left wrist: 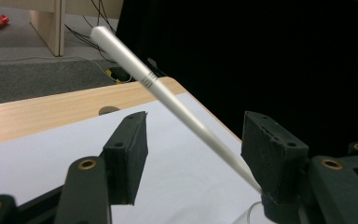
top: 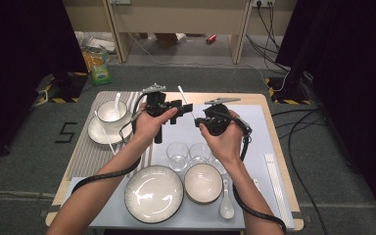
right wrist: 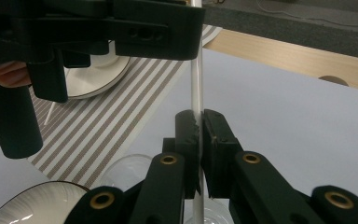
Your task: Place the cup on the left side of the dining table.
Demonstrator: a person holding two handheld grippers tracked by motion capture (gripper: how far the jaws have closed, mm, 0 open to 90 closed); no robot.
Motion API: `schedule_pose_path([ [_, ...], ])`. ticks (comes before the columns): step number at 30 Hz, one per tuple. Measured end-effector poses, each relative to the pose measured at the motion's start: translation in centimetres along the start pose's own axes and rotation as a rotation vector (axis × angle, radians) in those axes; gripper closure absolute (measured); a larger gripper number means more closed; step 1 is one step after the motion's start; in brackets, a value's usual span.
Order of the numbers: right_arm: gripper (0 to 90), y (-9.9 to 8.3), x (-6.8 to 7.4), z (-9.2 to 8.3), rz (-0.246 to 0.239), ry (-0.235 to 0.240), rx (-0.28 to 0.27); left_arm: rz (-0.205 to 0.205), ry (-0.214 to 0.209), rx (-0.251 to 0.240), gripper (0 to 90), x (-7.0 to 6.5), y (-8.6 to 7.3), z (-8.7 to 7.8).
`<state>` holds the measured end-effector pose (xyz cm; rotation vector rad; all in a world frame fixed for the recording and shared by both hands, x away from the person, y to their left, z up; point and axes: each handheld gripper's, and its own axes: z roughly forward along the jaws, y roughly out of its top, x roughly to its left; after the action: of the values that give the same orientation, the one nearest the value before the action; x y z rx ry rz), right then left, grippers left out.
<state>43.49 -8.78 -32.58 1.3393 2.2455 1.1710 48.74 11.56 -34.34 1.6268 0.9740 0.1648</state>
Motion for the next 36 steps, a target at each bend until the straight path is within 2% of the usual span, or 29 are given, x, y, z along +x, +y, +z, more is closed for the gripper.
schedule_pose_path([
  [6, 85.7, 0.03, 0.24, 0.07, 0.0, 0.007, -0.004, -0.024, -0.014, -0.004, 47.5, 0.02, 0.12, 0.19],
  [14, 85.6, 0.04, 0.24, -0.02, -0.013, 0.007, -0.016, -0.031, -0.012, -0.016, 58.2, 0.16, 0.18, -0.04],
  [18, 85.6, 0.03, 0.42, -0.01, -0.015, 0.006, -0.016, -0.042, -0.02, -0.024, 60.8, 0.19, 0.17, -0.14],
  [24, 85.6, 0.07, 0.52, 0.12, -0.024, 0.005, -0.011, -0.08, -0.05, -0.037, 62.7, 0.17, 0.22, -0.21],
  [36, 85.6, 0.34, 0.73, -0.09, -0.033, 0.007, -0.015, -0.11, -0.097, -0.059, 68.1, -0.54, 0.45, -0.28],
])
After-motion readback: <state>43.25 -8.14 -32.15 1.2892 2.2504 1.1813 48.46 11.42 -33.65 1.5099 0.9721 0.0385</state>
